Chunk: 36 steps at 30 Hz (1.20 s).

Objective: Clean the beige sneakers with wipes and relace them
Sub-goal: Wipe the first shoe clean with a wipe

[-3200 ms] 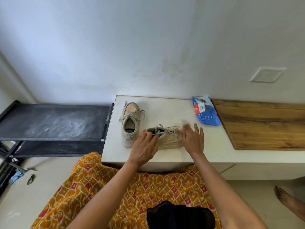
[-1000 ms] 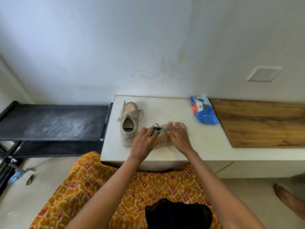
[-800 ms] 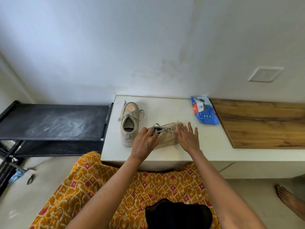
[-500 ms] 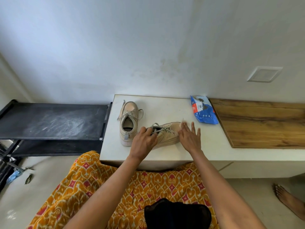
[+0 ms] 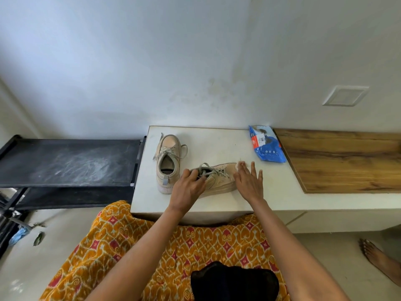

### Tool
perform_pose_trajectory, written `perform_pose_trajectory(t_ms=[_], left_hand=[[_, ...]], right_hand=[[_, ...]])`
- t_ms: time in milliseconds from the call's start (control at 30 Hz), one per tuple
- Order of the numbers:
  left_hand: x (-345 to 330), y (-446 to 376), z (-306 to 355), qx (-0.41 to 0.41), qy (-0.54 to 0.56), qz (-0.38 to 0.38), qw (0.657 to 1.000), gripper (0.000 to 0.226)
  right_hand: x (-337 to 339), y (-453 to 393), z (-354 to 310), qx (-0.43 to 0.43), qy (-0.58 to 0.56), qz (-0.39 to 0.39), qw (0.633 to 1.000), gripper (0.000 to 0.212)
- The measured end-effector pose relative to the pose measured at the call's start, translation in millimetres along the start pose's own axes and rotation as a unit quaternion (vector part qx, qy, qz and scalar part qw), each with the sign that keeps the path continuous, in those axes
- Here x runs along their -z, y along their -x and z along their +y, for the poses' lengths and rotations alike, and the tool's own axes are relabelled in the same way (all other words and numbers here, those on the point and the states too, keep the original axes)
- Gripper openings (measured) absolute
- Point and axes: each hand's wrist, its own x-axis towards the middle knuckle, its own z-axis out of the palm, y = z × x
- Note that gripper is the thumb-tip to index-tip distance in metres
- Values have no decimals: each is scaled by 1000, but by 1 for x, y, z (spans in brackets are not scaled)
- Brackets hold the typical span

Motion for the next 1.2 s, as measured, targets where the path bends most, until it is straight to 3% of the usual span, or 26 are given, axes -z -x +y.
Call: perform_pose_trajectory(t_ms=[133,233,400,500,667,767,833,900,1067,1133,1200], left_hand=[[4,1,3,-2,-6,19,1000,11],[4,1,5,22,4,20,1000,12],[3,3,3,20,21,11,1000,12],[5,2,1,0,14,-6,1000,13],[9,0,4,-8,1,4,1000,10],[10,-2,2,-28,-11,3,1000,9],[11,-2,0,-28,-1,-9,1000,8],[12,0,1,-27,2,-19,999,6],[18,5,-1,-26,-3,-14,1000,5],[20,5,-1,-26,-4,-12,1000,8],[22,5,1,-27,-1,-12,1000,9]], right_hand=[[-2,-11,-19,43,-49,-32,997,58],[-14,10,-11,102,-53,-10,993,63],[-17,24,11,40,-2,17,999,78],[-9,6,-7,-19,-55,1,998,71],[-10,3,-20,71,-86,12,994,46],[-6,15,10,136,22,107,985,37],[3,17,25,120,85,146,978,32],[16,12,23,81,100,144,981,13],[25,-2,-9,49,-29,122,991,20],[18,2,-20,79,-89,77,990,27],[7,8,-23,123,-49,42,990,35]])
